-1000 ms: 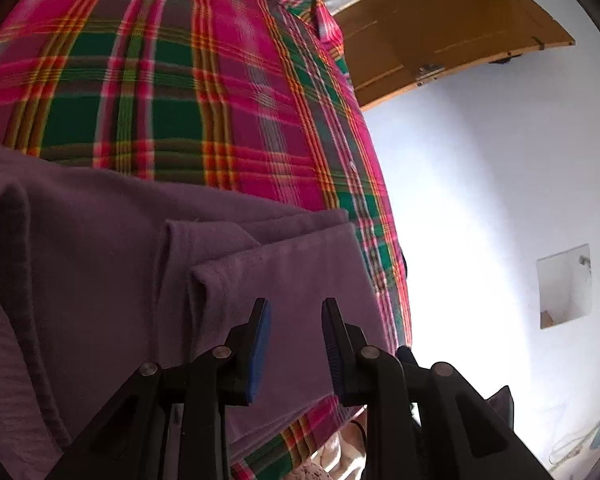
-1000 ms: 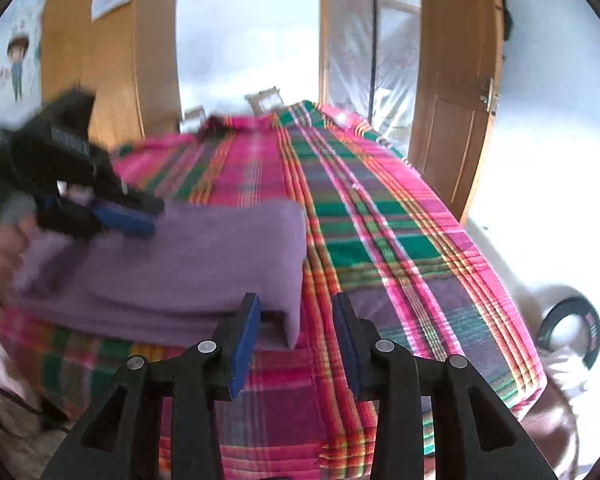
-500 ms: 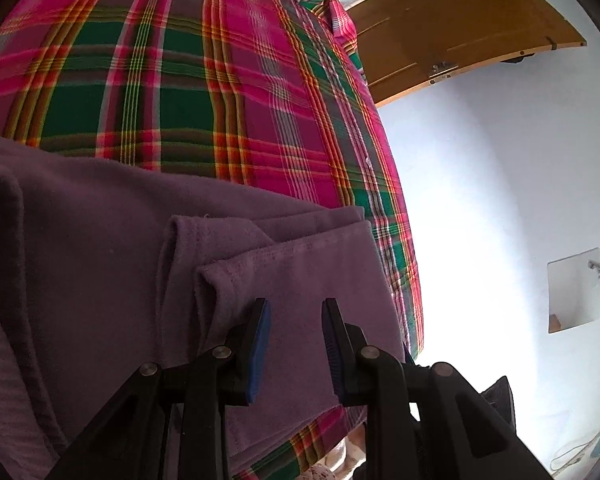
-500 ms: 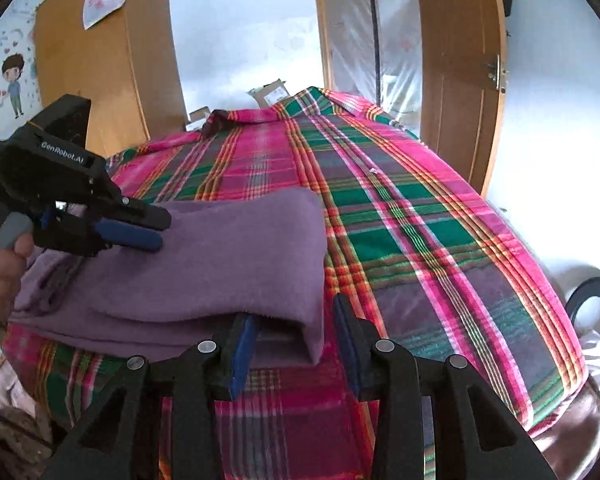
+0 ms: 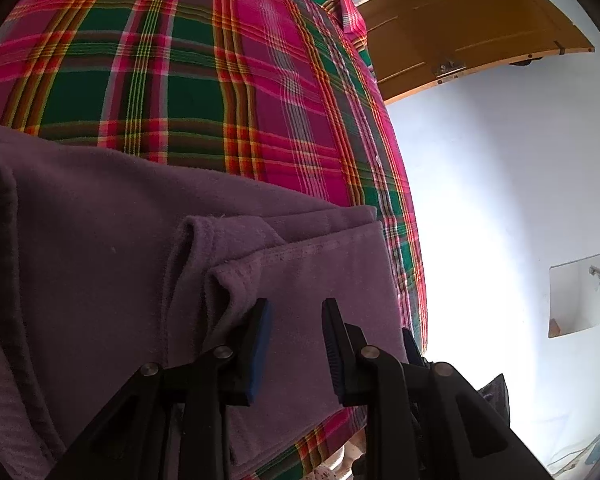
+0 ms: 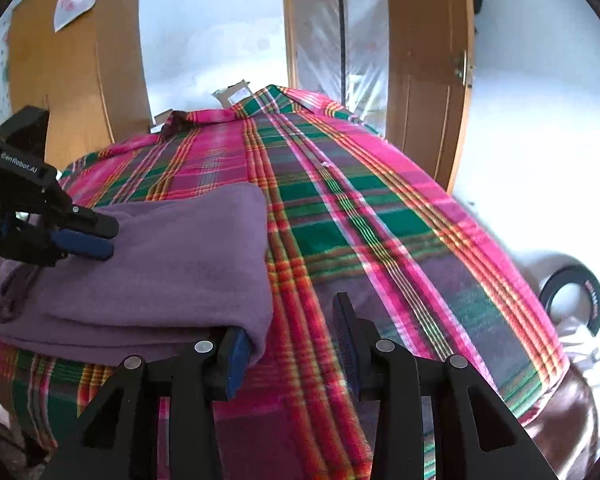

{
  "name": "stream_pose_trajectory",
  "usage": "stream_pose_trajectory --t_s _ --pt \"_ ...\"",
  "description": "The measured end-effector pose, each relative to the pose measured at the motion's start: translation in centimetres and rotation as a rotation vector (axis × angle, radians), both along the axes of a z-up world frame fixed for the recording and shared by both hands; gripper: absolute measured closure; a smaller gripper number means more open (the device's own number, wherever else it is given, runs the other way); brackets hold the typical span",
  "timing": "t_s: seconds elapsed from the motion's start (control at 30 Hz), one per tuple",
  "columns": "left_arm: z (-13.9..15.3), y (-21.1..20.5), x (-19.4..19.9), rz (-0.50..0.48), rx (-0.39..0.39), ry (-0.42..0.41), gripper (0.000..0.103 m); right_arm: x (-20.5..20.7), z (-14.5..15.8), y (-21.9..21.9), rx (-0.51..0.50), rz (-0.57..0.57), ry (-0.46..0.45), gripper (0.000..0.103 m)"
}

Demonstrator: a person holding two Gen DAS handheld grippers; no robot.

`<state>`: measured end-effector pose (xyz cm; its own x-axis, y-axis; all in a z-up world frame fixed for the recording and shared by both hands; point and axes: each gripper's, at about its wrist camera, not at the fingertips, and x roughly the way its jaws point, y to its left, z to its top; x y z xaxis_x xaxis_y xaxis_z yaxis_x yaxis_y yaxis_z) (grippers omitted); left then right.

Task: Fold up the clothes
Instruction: 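Lower the folded edge onto the stack and open both tools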

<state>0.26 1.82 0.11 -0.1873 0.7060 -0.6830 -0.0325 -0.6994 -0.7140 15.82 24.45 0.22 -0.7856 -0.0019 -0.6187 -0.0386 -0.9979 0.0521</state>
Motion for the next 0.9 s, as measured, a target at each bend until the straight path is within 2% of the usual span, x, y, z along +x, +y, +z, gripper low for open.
stream_pose_trajectory --t_s 0.07,0.17,0.37,0.5,0.63,0.67,0.77,0.83,0.9 --pt "-0.1 -0.1 0.0 0.001 0.006 -0.002 0.077 0.1 -0.1 0.4 -0.005 -0.002 0.008 0.055" --pt "-0.3 -0.4 -0.2 0.003 0.015 -0.005 0.077 0.1 -0.4 0.8 -0.009 0.021 0.014 0.054" --pt "-0.5 -1.0 -0.2 0.001 0.017 -0.007 0.077 1.4 0.5 0.6 0.117 0.094 -0.057 0.054" --pt "-0.2 -0.5 -0.4 -0.004 -0.005 0.004 0.077 2.1 2.9 1.8 0.016 0.104 0.007 0.055" --pt "-0.2 -0.3 -0.6 0.0 -0.012 0.007 0.077 1.3 4.4 2.3 -0.085 0.11 0.045 0.061" --pt "-0.2 -0.2 -0.6 0.002 -0.015 0.009 0.077 0.8 4.3 1.9 -0.085 0.109 0.039 0.07" --pt "-0.3 -0.2 -0.7 0.004 -0.013 0.007 0.077 -0.5 3.4 0.2 -0.088 0.161 0.008 0.087" --pt "-0.4 -0.2 -0.6 0.005 -0.007 0.006 0.077 -1.0 2.2 -0.5 -0.076 0.17 -0.032 0.094" --pt "-0.5 -0.2 -0.7 0.003 -0.002 0.006 0.077 -0.9 1.4 -0.2 -0.074 0.157 -0.053 0.094"
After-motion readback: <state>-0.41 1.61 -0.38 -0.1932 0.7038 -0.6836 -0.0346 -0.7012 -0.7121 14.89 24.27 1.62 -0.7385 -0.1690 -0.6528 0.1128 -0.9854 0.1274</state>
